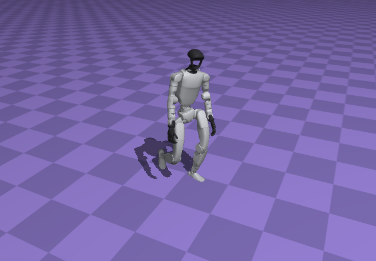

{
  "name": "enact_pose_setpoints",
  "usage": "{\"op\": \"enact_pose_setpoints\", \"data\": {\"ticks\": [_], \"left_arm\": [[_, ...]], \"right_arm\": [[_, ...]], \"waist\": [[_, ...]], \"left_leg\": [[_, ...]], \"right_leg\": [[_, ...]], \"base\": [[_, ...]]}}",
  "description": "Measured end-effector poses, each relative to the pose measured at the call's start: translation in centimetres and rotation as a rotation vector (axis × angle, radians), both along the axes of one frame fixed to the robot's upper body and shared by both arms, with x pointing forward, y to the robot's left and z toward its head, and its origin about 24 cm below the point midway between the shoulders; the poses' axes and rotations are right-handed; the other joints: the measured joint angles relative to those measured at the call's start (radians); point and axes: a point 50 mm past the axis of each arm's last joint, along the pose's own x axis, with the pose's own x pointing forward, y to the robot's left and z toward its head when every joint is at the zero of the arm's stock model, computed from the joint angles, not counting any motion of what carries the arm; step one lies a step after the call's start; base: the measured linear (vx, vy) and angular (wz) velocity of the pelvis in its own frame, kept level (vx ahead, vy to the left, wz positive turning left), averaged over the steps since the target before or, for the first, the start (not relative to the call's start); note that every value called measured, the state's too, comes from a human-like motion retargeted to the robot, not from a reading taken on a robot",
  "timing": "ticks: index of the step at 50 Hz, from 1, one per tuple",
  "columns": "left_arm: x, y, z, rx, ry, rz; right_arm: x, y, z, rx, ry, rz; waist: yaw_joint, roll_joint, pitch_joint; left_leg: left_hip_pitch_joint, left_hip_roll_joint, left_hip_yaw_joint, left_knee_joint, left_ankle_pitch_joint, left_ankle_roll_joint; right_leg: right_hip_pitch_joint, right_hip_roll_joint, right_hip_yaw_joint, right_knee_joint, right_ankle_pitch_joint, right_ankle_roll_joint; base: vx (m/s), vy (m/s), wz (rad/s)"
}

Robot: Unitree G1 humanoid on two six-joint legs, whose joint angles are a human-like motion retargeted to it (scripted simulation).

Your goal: Walk

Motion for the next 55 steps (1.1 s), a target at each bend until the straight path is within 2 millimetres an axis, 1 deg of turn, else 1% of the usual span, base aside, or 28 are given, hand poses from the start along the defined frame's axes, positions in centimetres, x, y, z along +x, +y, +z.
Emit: {"op": "enact_pose_setpoints", "data": {"ticks": [2, 5, 7, 8, 10, 12, 13, 15, 16, 17, 18, 20, 23, 25, 28, 31, 32, 33, 35, 38, 40, 42, 43, 45, 47, 48, 50, 55], "left_arm": [[0.4, 0.2, 0.2, 0.011, -0.002, -0.001], [1.0, 0.4, 0.5, 0.036, -0.025, -0.01], [2.9, 0.4, 1.4, 0.043, -0.086, 0.002], [3.4, 0.3, 1.6, 0.043, -0.108, 0.002], [5.6, 0.4, 3.0, 0.04, -0.189, 0.02], [7.1, 0.0, 4.0, 0.028, -0.258, 0.024], [8.4, 0.1, 5.0, 0.021, -0.309, 0.032], [10.0, -0.2, 6.3, 0.005, -0.387, 0.036], [10.8, -0.3, 7.1, -0.008, -0.428, 0.038], [11.5, -0.4, 7.9, -0.02, -0.465, 0.038], [12.0, -0.6, 8.4, -0.031, -0.493, 0.035], [12.9, -0.8, 9.5, -0.057, -0.546, 0.032], [12.8, -1.3, 9.4, -0.089, -0.557, 0.025], [12.2, -1.4, 8.9, -0.104, -0.538, 0.025], [10.1, -1.1, 7.0, -0.12, -0.45, 0.044], [6.8, -0.5, 4.2, -0.117, -0.31, 0.087], [5.5, -0.1, 3.3, -0.113, -0.258, 0.105], [4.1, 0.3, 2.5, -0.108, -0.205, 0.126], [1.2, 1.0, 0.9, -0.097, -0.104, 0.177], [-2.3, 2.6, -0.2, -0.074, 0.003, 0.253], [-4.1, 3.2, -0.7, -0.063, 0.046, 0.296], [-4.1, 4.0, -0.4, -0.056, 0.039, 0.321], [-4.3, 4.1, -0.4, -0.057, 0.036, 0.332], [-3.3, 4.4, 0.1, -0.055, -0.003, 0.34], [-2.7, 4.0, 0.3, -0.065, -0.037, 0.342], [-1.8, 3.9, 0.6, -0.071, -0.068, 0.335], [-0.8, 3.2, 1.0, -0.091, -0.111, 0.32], [2.0, 1.1, 1.9, -0.139, -0.198, 0.247]], "right_arm": [[0.0, -0.4, 0.1, -0.017, 0.002, 0.011], [-0.7, -0.6, -0.2, -0.035, 0.004, 0.02], [-0.1, -1.0, 0.2, -0.055, -0.023, 0.032], [-0.4, -1.1, 0.1, -0.06, -0.022, 0.033], [0.2, -1.2, 0.5, -0.071, -0.05, 0.043], [-0.1, -1.1, 0.4, -0.075, -0.049, 0.045], [0.3, -1.1, 0.6, -0.076, -0.062, 0.049], [0.3, -0.9, 0.6, -0.074, -0.064, 0.051], [0.6, -0.8, 0.7, -0.073, -0.069, 0.053], [0.7, -0.7, 0.8, -0.072, -0.072, 0.056], [0.7, -0.6, 0.7, -0.069, -0.071, 0.059], [1.2, -0.3, 0.9, -0.064, -0.08, 0.063], [1.2, 0.1, 0.9, -0.053, -0.082, 0.076], [1.4, 0.4, 1.0, -0.042, -0.088, 0.079], [1.7, 0.7, 1.1, -0.024, -0.096, 0.074], [1.9, 1.0, 1.2, -0.005, -0.102, 0.062], [2.0, 1.1, 1.2, 0.003, -0.105, 0.057], [2.2, 1.2, 1.3, 0.01, -0.111, 0.054], [2.4, 1.2, 1.4, 0.019, -0.122, 0.043], [3.3, 1.1, 2.0, 0.034, -0.158, 0.01], [3.6, 0.8, 2.3, 0.027, -0.177, -0.011], [4.6, 0.3, 3.0, 0.013, -0.206, -0.034], [4.6, 0.1, 3.0, 0.002, -0.21, -0.04], [5.6, -0.4, 3.7, -0.018, -0.234, -0.056], [5.7, -0.5, 3.8, -0.034, -0.237, -0.058], [6.2, -0.7, 4.2, -0.04, -0.249, -0.061], [6.4, -0.6, 4.3, -0.043, -0.257, -0.056], [7.3, 0.3, 4.8, -0.009, -0.283, -0.043]], "waist": [[-0.033, -0.003, 0.004], [-0.083, -0.011, 0.005], [-0.106, 0.032, 0.02], [-0.12, 0.025, 0.021], [-0.143, 0.072, 0.038], [-0.161, 0.071, 0.045], [-0.167, 0.104, 0.055], [-0.179, 0.117, 0.063], [-0.18, 0.143, 0.067], [-0.18, 0.16, 0.07], [-0.181, 0.162, 0.071], [-0.173, 0.205, 0.07], [-0.162, 0.2, 0.075], [-0.153, 0.204, 0.076], [-0.141, 0.212, 0.078], [-0.126, 0.222, 0.082], [-0.121, 0.235, 0.083], [-0.118, 0.264, 0.083], [-0.099, 0.284, 0.087], [-0.069, 0.373, 0.07], [-0.042, 0.396, 0.069], [-0.011, 0.424, 0.059], [0.004, 0.429, 0.06], [0.032, 0.427, 0.061], [0.056, 0.43, 0.065], [0.065, 0.417, 0.07], [0.082, 0.413, 0.076], [0.092, 0.36, 0.099]], "left_leg": [[0.103, -0.058, -0.024, -0.143, 0.035, 0.005], [0.178, -0.1, -0.045, -0.166, 0.01, -0.003], [0.307, -0.103, -0.088, -0.331, 0.052, -0.015], [0.328, -0.117, -0.094, -0.328, 0.043, -0.018], [0.409, -0.092, -0.126, -0.4, 0.041, -0.03], [0.449, -0.1, -0.143, -0.397, 0.02, -0.035], [0.476, -0.074, -0.156, -0.421, 0.012, -0.039], [0.511, -0.067, -0.175, -0.423, -0.008, -0.04], [0.525, -0.044, -0.182, -0.435, -0.016, -0.042], [0.538, -0.029, -0.189, -0.441, -0.025, -0.043], [0.549, -0.028, -0.196, -0.434, -0.035, -0.042], [0.56, 0.011, -0.201, -0.435, -0.054, -0.044], [0.587, 0.002, -0.214, -0.392, -0.088, -0.042], [0.599, 0.003, -0.228, -0.359, -0.118, -0.039], [0.612, 0.013, -0.242, -0.281, -0.161, -0.043], [0.606, 0.039, -0.262, -0.15, -0.182, -0.062], [0.591, 0.062, -0.271, -0.083, -0.185, -0.075], [0.561, 0.108, -0.279, 0.012, -0.19, -0.096], [0.517, 0.155, -0.284, 0.168, -0.153, -0.132], [0.369, 0.32, -0.296, 0.48, -0.074, -0.19], [0.305, 0.392, -0.281, 0.635, -0.018, -0.194], [0.213, 0.479, -0.276, 0.755, -0.012, -0.172], [0.187, 0.507, -0.263, 0.798, -0.03, -0.154], [0.118, 0.538, -0.249, 0.845, -0.072, -0.119], [0.071, 0.551, -0.228, 0.857, -0.141, -0.092], [0.044, 0.532, -0.217, 0.838, -0.167, -0.08], [-0.002, 0.513, -0.198, 0.798, -0.219, -0.069], [-0.079, 0.396, -0.144, 0.555, -0.24, -0.068]], "right_leg": [[-0.069, -0.052, 0.005, 0.081, -0.011, -0.018], [-0.146, -0.123, -0.014, 0.152, -0.15, -0.074], [-0.189, -0.097, -0.04, 0.116, -0.23, -0.109], [-0.211, -0.111, -0.037, 0.1, -0.274, -0.115], [-0.241, -0.059, -0.066, 0.021, -0.327, -0.131], [-0.282, -0.054, -0.053, -0.053, -0.359, -0.128], [-0.293, -0.012, -0.066, -0.115, -0.357, -0.129], [-0.329, 0.019, -0.048, -0.211, -0.352, -0.113], [-0.339, 0.057, -0.048, -0.282, -0.334, -0.106], [-0.351, 0.087, -0.042, -0.344, -0.319, -0.097], [-0.366, 0.098, -0.023, -0.389, -0.311, -0.085], [-0.371, 0.159, -0.018, -0.537, -0.261, -0.071], [-0.406, 0.165, 0.031, -0.561, -0.243, -0.05], [-0.408, 0.17, 0.047, -0.559, -0.22, -0.046], [-0.388, 0.172, 0.051, -0.506, -0.193, -0.055], [-0.35, 0.183, 0.043, -0.447, -0.19, -0.076], [-0.328, 0.199, 0.03, -0.444, -0.194, -0.088], [-0.293, 0.231, 0.001, -0.468, -0.194, -0.104], [-0.265, 0.266, -0.013, -0.45, -0.216, -0.129], [-0.204, 0.386, -0.081, -0.542, -0.209, -0.184], [-0.183, 0.422, -0.096, -0.53, -0.242, -0.21], [-0.134, 0.472, -0.119, -0.615, -0.235, -0.233], [-0.123, 0.481, -0.123, -0.604, -0.254, -0.239], [-0.065, 0.495, -0.128, -0.679, -0.254, -0.247], [-0.035, 0.505, -0.13, -0.669, -0.285, -0.252], [-0.003, 0.496, -0.127, -0.704, -0.288, -0.25], [0.03, 0.499, -0.123, -0.705, -0.315, -0.25], [0.132, 0.456, -0.105, -0.757, -0.367, -0.238]], "base": [[0.5, 0.15, 0.18], [0.48, 0.07, 0.17], [0.48, 0.04, 0.05], [0.45, 0.02, 0.16], [0.44, 0.01, 0.18], [0.41, 0.01, 0.25], [0.41, 0.01, 0.23], [0.39, 0.01, 0.24], [0.37, 0.0, 0.2], [0.36, 0.0, 0.16], [0.35, -0.01, 0.14], [0.34, -0.02, 0.07], [0.33, -0.07, 0.11], [0.38, -0.1, 0.15], [0.41, -0.13, 0.19], [0.43, -0.16, 0.13], [0.44, -0.16, 0.13], [0.43, -0.16, 0.13], [0.39, -0.16, 0.06], [0.37, -0.15, 0.07], [0.36, -0.14, 0.04], [0.37, -0.14, 0.08], [0.38, -0.13, 0.07], [0.38, -0.12, 0.08], [0.38, -0.09, 0.04], [0.4, -0.07, 0.1], [0.39, -0.06, 0.06], [0.4, -0.04, 0.1]]}}
